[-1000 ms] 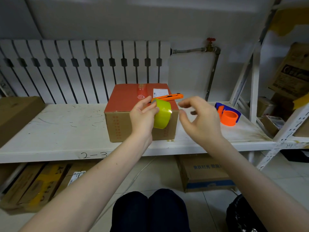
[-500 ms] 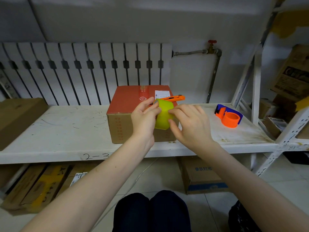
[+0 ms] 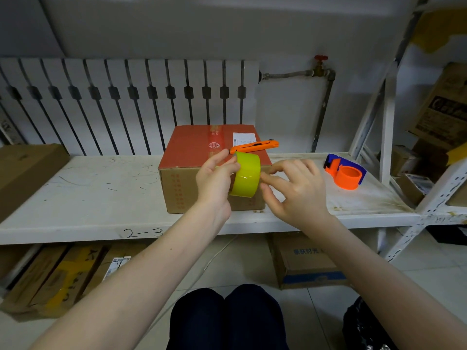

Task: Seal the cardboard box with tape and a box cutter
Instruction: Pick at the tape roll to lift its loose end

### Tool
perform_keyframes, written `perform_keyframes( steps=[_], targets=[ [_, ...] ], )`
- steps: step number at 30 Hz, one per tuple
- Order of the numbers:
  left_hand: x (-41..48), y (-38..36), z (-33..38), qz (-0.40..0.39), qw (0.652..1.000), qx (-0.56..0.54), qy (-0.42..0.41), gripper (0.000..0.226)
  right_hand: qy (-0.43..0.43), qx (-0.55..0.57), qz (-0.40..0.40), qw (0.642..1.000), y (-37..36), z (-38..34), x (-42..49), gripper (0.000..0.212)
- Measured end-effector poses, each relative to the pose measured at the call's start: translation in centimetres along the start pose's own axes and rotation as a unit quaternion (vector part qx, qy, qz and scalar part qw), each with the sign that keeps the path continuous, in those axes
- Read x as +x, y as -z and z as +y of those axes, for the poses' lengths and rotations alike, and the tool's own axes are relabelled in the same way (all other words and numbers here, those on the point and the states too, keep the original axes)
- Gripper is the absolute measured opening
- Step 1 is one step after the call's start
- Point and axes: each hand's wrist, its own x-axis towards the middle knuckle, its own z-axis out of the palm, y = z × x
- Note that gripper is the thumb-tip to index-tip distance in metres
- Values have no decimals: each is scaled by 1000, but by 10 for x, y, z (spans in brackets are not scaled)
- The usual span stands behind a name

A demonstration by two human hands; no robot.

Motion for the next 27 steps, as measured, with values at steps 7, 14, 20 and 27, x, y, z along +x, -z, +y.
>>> perform_keyframes(
  steps=[7, 14, 20, 27],
  targets=[
    [11, -8, -7, 4, 1000, -3, 19, 39, -313, 242, -135, 909, -3, -3, -10, 46],
    [13, -27, -27, -85, 996, 18, 9, 45, -405, 385, -118, 821, -21, 10, -9, 40],
    [24, -42, -40, -118, 984, 127, -42, 51, -414, 399, -96, 813, -23, 24, -23, 34],
    [36, -60, -55, -137, 988, 71, -26, 29, -387, 403, -137, 818, -28, 45, -56, 9]
  ],
)
